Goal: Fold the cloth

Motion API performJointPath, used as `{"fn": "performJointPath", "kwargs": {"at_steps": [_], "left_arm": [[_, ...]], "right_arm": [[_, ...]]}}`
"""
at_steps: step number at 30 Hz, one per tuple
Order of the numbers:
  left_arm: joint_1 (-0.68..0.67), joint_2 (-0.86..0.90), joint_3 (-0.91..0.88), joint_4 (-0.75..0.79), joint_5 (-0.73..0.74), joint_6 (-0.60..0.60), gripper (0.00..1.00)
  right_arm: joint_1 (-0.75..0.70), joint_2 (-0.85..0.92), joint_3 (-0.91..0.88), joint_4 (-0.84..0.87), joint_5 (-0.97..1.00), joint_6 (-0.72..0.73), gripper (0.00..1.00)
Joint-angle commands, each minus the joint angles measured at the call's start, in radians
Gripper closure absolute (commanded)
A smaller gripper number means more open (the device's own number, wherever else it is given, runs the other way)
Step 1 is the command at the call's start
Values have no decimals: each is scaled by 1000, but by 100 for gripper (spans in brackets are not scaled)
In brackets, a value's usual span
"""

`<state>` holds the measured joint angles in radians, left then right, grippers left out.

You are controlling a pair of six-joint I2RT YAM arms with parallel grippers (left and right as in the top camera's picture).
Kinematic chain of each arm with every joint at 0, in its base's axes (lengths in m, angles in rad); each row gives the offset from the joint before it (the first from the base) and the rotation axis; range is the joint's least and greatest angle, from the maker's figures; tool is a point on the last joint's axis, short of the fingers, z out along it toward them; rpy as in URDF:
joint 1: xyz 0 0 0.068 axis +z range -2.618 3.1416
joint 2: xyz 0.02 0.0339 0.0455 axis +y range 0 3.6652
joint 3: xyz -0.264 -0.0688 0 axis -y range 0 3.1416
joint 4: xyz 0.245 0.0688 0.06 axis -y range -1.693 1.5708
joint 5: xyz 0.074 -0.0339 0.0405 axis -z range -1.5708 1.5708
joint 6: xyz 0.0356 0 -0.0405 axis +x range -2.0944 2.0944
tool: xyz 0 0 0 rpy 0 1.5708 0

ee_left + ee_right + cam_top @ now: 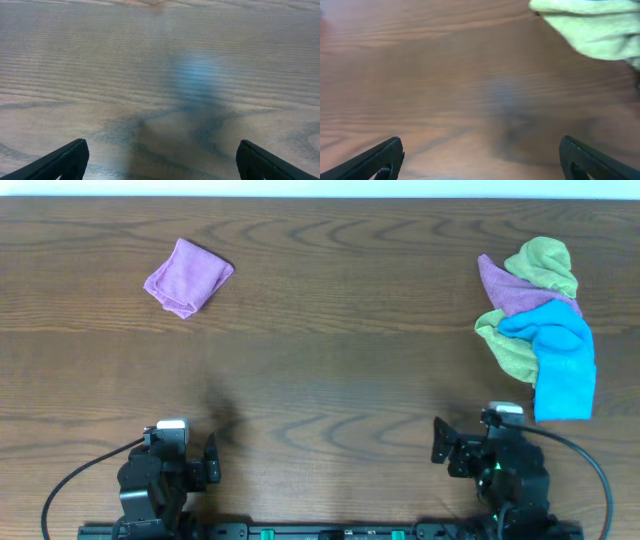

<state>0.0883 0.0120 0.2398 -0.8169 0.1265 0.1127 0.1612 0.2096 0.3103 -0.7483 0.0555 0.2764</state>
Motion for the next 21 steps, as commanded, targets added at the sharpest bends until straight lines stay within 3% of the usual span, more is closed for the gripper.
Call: {"fn": "performJointPath", "kwargs": {"at_steps": [1, 7, 21], "left_arm": [[-4, -8, -43, -40, -23, 22, 5], [-4, -8, -43, -40, -23, 22, 5], [-4, -8, -43, -40, -23, 22, 5]], "right_arm": [[-65, -35, -40, -3, -16, -137, 1], [-127, -94, -95, -4, -19, -230, 1], [-169, -180, -148, 0, -23, -275, 1]]}}
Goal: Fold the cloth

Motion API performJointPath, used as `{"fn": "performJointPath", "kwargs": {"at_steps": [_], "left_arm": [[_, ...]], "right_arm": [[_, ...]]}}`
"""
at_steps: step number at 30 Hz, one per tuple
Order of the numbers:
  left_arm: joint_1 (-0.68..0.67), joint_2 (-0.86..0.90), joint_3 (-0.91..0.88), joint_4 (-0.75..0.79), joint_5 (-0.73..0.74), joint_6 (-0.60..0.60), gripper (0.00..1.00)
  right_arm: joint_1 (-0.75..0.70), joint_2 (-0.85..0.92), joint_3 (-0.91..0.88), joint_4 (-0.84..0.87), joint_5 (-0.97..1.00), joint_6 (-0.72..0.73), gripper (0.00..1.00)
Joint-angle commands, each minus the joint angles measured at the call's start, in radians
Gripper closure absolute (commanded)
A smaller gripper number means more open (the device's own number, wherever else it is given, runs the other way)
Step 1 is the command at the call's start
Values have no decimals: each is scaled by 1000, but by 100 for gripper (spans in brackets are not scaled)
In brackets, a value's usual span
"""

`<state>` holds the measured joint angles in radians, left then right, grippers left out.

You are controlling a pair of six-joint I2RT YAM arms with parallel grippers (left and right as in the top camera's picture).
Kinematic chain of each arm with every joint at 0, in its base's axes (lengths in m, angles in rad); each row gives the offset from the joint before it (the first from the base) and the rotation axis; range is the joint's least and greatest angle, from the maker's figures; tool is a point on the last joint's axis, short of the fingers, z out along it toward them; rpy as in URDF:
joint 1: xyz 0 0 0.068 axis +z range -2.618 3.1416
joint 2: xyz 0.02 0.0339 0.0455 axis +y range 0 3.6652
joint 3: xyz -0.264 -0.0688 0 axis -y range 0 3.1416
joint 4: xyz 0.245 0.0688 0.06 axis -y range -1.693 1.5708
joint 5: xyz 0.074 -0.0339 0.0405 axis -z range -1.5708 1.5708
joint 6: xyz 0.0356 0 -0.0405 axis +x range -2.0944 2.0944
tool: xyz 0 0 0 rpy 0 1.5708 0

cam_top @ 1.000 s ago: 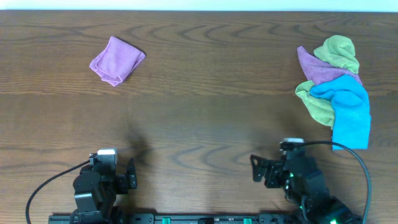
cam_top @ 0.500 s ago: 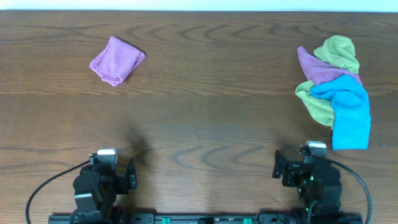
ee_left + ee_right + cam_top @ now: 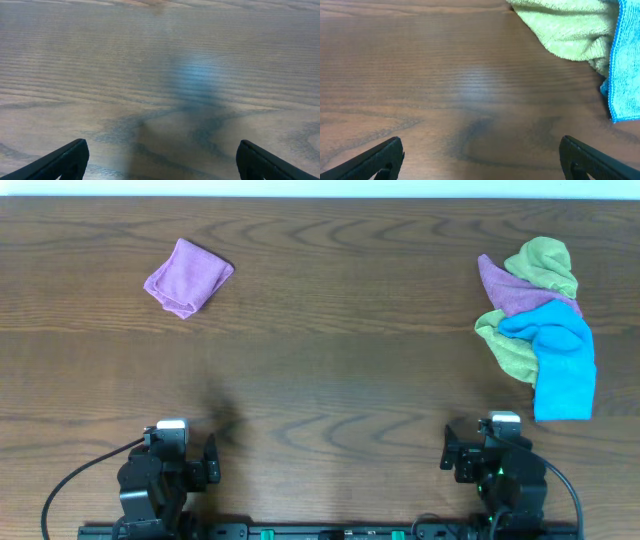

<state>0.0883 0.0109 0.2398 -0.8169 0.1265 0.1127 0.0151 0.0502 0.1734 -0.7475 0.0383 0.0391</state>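
A folded purple cloth (image 3: 187, 276) lies at the far left of the table. At the far right sits a crumpled pile: a blue cloth (image 3: 564, 360), a green cloth (image 3: 545, 265) and a purple one (image 3: 510, 288). The right wrist view shows the green cloth (image 3: 565, 27) and the blue cloth's edge (image 3: 625, 70) ahead to the right. My left gripper (image 3: 160, 162) is open over bare wood near the front edge, nothing between its fingers. My right gripper (image 3: 480, 162) is open too, low at the front right, short of the pile.
The wooden table (image 3: 330, 350) spans the whole view. Both arm bases (image 3: 165, 480) (image 3: 500, 475) sit at the front edge, with black cables curving out from them.
My right arm has drawn back and shifted slightly right at the front edge, and its view has turned so the green and blue cloths show sharply. The left arm has not moved.
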Motion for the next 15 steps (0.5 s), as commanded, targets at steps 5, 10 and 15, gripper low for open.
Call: {"fn": "performJointPath", "kwargs": {"at_steps": [5, 10, 15], "left_arm": [[-4, -7, -43, -40, -23, 22, 5], [-4, -7, -43, -40, -23, 22, 5], [-4, -7, -43, -40, -23, 22, 5]], "right_arm": [[-41, -45, -11, -1, -5, -48, 1], [-42, -45, -11, -1, -5, -48, 1], [-42, -45, -11, 0, -5, -48, 1]]}}
